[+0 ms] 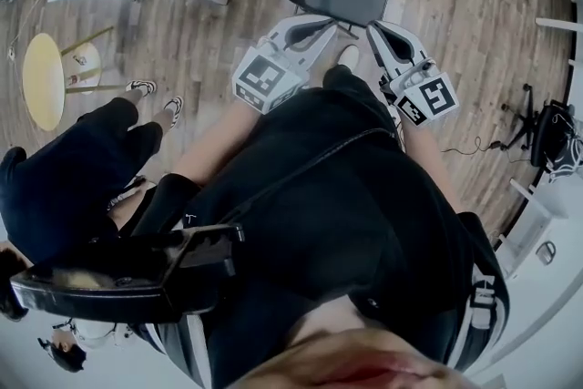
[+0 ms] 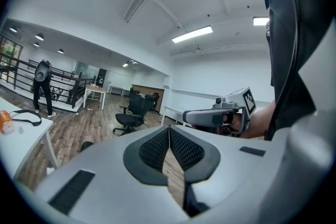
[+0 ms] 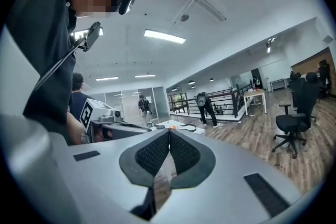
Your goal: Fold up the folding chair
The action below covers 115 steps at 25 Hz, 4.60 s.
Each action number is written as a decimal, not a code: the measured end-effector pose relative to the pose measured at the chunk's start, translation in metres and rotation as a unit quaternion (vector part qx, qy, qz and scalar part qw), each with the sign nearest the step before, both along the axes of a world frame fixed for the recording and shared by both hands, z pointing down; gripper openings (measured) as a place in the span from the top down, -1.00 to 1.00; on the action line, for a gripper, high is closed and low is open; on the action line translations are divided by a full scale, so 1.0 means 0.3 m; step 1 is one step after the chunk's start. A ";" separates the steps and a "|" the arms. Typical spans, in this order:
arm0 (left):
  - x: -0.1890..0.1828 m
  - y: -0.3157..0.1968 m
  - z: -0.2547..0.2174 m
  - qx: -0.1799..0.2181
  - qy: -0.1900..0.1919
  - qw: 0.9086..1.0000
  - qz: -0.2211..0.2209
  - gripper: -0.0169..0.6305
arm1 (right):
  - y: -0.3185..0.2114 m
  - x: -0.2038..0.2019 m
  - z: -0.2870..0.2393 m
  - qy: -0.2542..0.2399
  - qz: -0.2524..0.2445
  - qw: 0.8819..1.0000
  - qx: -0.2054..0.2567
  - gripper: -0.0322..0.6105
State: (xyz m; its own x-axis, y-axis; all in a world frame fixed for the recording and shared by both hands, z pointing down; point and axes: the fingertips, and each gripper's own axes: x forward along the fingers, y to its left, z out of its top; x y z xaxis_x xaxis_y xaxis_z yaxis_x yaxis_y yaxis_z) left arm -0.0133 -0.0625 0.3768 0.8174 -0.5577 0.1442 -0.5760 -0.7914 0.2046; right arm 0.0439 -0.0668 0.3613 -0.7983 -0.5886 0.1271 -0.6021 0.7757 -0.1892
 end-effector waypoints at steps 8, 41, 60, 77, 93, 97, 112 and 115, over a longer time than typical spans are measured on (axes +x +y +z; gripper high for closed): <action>0.146 -0.152 -0.010 -0.010 -0.019 1.000 -0.020 0.93 | -0.158 0.131 0.010 -0.005 -0.024 1.000 0.003 0.86; 0.069 -0.614 0.299 -0.123 -0.081 0.989 -0.008 0.93 | -0.552 0.247 0.508 -0.022 0.032 0.974 -0.223 0.86; -0.318 -0.975 0.895 -0.316 -0.248 0.907 -0.129 0.32 | -0.746 0.538 1.380 -0.055 0.051 0.898 -0.433 0.29; -0.403 -0.999 1.254 -0.414 -0.268 0.859 -0.137 0.27 | -0.710 0.888 2.299 -0.075 0.107 0.837 -0.531 -0.07; -0.342 -0.993 1.286 -0.463 -0.288 0.836 -0.068 0.61 | -0.810 0.815 2.480 -0.144 0.047 0.801 -0.579 -0.15; -0.341 -0.995 1.283 -0.457 -0.286 0.839 -0.067 0.62 | -0.840 0.741 2.442 -0.214 -0.018 0.786 -0.579 -0.13; -0.319 -0.980 1.211 -0.476 -0.260 0.837 -0.070 0.78 | -0.841 0.727 2.363 -0.238 -0.038 0.784 -0.573 0.06; -0.325 -0.983 1.170 -0.472 -0.272 0.836 -0.074 0.78 | -0.857 0.680 2.280 -0.249 -0.052 0.790 -0.558 0.08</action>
